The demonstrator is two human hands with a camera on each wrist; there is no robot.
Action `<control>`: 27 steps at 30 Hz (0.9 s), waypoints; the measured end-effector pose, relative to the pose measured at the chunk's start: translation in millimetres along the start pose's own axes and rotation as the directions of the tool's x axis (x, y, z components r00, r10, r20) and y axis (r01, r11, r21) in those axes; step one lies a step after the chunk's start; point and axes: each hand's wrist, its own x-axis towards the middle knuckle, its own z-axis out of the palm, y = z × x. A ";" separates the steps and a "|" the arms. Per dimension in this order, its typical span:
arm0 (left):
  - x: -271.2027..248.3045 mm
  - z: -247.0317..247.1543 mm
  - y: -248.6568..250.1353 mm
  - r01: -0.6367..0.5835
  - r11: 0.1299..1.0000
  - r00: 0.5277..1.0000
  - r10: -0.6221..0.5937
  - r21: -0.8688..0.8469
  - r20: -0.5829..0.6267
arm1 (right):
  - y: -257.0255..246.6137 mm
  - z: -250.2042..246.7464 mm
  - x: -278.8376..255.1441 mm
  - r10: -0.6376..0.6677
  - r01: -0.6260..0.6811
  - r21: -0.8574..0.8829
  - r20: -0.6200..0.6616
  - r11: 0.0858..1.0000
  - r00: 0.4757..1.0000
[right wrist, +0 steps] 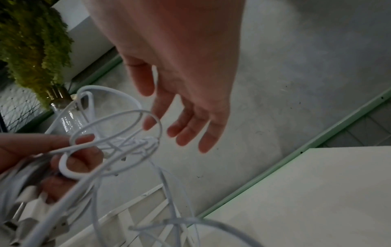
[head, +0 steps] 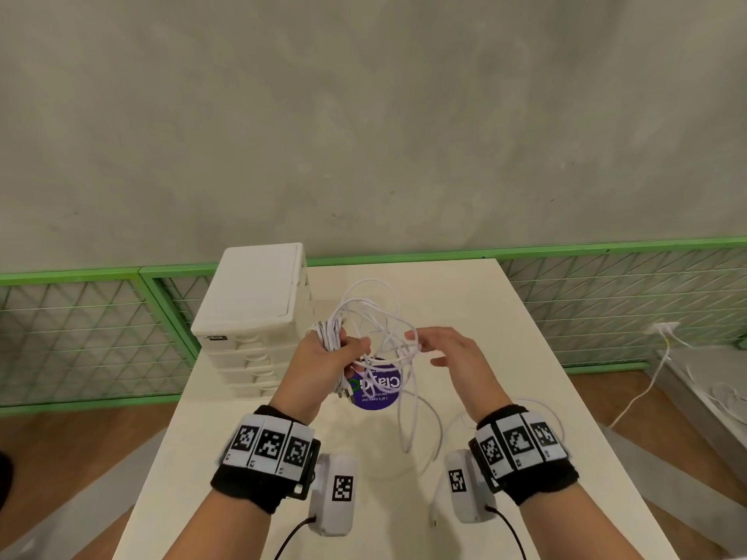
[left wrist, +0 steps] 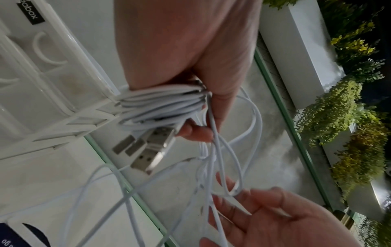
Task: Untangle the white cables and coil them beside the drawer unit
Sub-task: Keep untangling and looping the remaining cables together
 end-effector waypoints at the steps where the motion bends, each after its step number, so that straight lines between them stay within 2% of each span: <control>1: -0.7 0.7 -0.6 -0.003 1.000 1.000 0.002 0.015 0.015 | -1.6 0.7 0.2 -0.006 0.006 -0.006 -0.051 1.000 0.999; 2: -1.7 1.8 -0.7 -0.001 1.000 0.999 0.000 0.018 0.032 | -3.2 1.7 0.3 -0.013 0.011 -0.021 -0.060 1.000 0.998; 6: -7.4 6.3 2.7 0.008 1.000 0.997 -0.008 -0.006 0.074 | -1.5 8.9 -2.2 -0.026 0.038 -0.153 0.079 0.987 0.996; 9: -9.4 8.9 6.1 0.004 1.000 0.997 -0.005 0.023 0.081 | 5.9 14.3 -2.8 -0.030 0.041 -0.226 0.049 0.973 0.998; 13: -9.9 7.7 4.2 0.009 0.989 0.997 -0.020 0.145 0.073 | 12.3 16.5 -2.9 0.011 -0.002 -0.249 0.033 0.968 0.999; 16: -6.0 4.4 -2.8 0.037 0.972 0.997 -0.052 0.230 0.062 | 5.9 15.7 -3.6 0.038 -0.039 -0.134 -0.007 0.990 0.999; 18: -5.6 2.4 -6.4 0.044 0.962 0.997 -0.058 0.269 0.044 | -1.2 15.0 -4.2 0.074 -0.072 0.039 -0.034 0.997 0.997; 21: -5.7 0.5 -13.4 0.049 0.954 0.999 -0.041 0.295 -0.031 | -8.8 10.9 -4.8 0.121 -0.099 0.308 -0.053 0.946 0.991; 24: -4.8 -2.5 -24.4 0.052 0.945 0.996 -0.023 0.322 -0.091 | -10.9 6.3 -3.7 0.144 -0.108 0.404 -0.059 0.909 0.988; 27: -2.2 -9.0 -33.9 0.094 0.954 0.989 -0.058 0.286 -0.133 | -9.6 0.0 -2.2 0.183 -0.134 0.446 -0.070 0.885 0.981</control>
